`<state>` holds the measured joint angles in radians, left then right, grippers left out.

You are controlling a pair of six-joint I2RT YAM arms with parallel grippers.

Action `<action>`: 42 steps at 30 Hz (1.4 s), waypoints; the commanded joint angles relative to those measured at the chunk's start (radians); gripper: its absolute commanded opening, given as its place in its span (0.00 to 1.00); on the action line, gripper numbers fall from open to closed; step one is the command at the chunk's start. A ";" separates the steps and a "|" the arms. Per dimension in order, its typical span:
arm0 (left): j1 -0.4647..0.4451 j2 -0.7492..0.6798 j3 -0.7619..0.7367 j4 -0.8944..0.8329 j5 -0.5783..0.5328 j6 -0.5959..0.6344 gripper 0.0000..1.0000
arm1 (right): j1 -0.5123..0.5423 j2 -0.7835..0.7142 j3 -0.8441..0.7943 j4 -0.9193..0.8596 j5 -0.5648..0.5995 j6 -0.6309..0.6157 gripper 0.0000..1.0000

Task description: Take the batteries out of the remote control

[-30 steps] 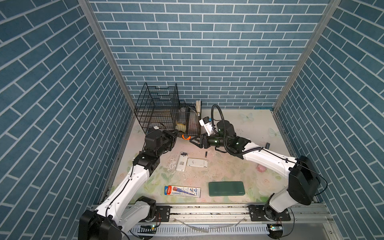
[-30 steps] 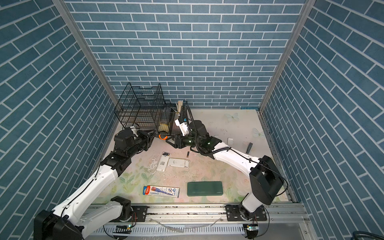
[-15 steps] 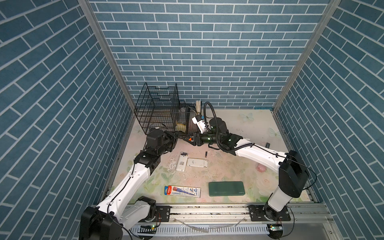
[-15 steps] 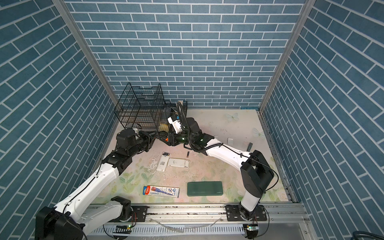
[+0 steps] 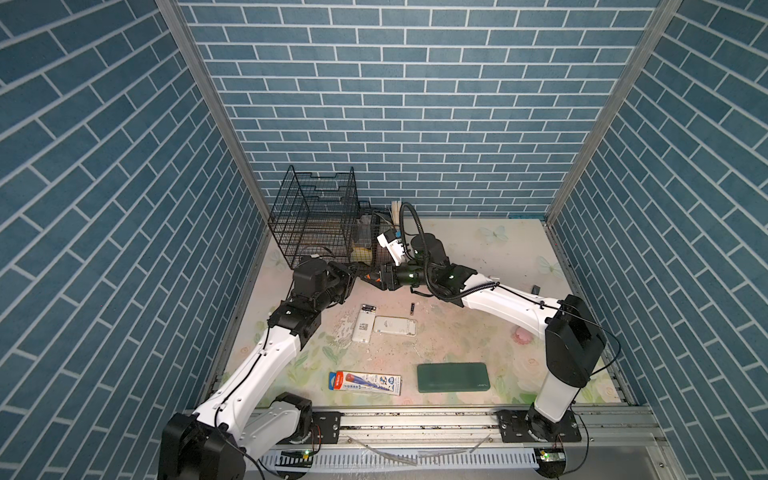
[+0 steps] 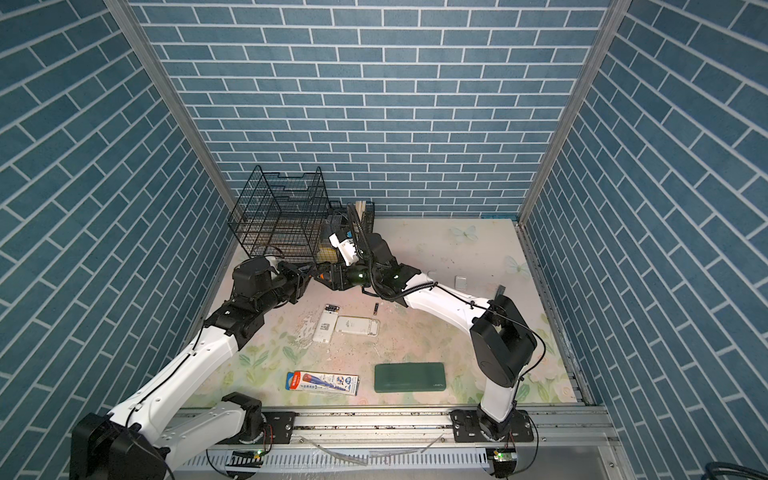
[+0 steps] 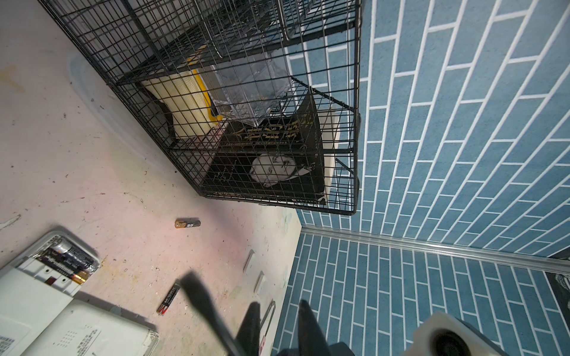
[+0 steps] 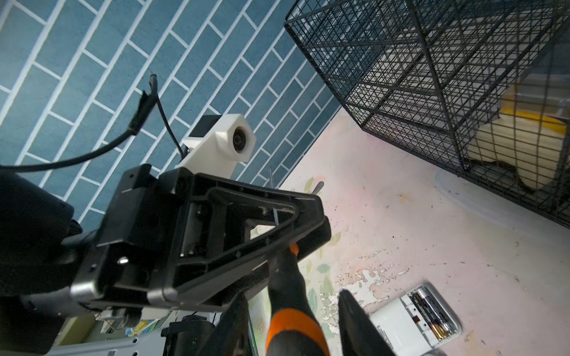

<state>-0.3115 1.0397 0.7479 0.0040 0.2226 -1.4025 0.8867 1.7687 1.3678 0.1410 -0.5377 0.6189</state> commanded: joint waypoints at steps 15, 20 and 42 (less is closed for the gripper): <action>0.006 0.019 0.008 0.027 0.030 0.004 0.00 | 0.009 0.108 0.172 -0.008 -0.035 -0.010 0.24; 0.005 0.005 0.001 0.026 0.026 0.008 0.00 | 0.008 0.106 0.170 -0.008 -0.028 0.002 0.00; 0.029 -0.085 0.032 -0.163 0.039 0.415 0.55 | -0.140 -0.103 -0.150 0.046 -0.042 0.203 0.00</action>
<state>-0.2878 0.9829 0.7536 -0.0822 0.2352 -1.1187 0.7502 1.7374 1.2583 0.2035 -0.5785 0.7898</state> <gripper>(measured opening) 0.546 0.189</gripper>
